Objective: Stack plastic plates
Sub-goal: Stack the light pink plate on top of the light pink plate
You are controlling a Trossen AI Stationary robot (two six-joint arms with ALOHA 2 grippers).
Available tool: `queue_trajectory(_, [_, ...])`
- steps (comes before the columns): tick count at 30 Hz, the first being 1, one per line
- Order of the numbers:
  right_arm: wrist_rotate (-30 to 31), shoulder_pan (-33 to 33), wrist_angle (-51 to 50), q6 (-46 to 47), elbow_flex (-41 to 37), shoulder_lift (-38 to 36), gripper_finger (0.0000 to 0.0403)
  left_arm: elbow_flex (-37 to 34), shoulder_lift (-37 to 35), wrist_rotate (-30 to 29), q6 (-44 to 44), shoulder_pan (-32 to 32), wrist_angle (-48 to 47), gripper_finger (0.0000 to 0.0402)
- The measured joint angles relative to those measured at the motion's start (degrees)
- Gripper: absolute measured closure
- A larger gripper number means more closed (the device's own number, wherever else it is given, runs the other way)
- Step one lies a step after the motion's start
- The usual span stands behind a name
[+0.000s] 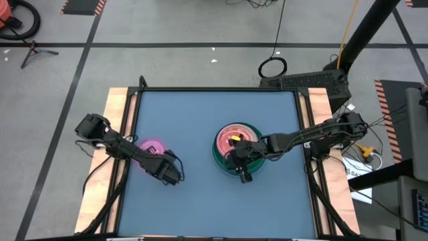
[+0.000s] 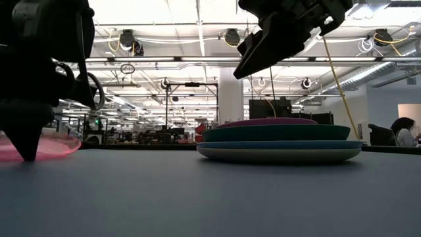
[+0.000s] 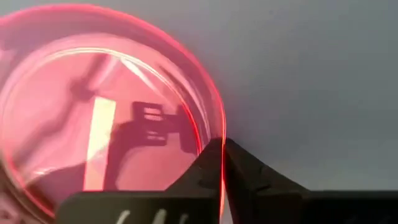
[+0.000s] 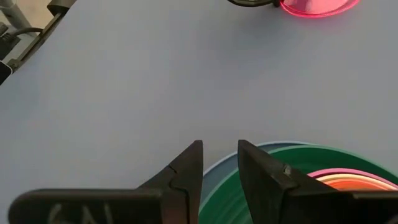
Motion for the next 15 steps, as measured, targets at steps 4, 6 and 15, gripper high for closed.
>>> queue_trajectory(4, [-0.01, 0.0, -0.02, 0.15, 0.0, 0.01, 0.031, 2.91, 0.32, -1.58, 4.14, -0.56, -2.75, 0.0394])
queue_trajectory(6, [-0.02, 0.07, -0.34, 0.47, 0.02, 0.02, 0.031, 5.75, 0.21, -2.42, 7.29, -1.2, -3.98, 0.0394])
queue_trajectory(15, [3.46, 3.37, -11.27, 4.29, 0.0, -3.5, 0.031, 19.8, 0.13, -18.3, 31.67, -4.18, -6.96, 0.0395])
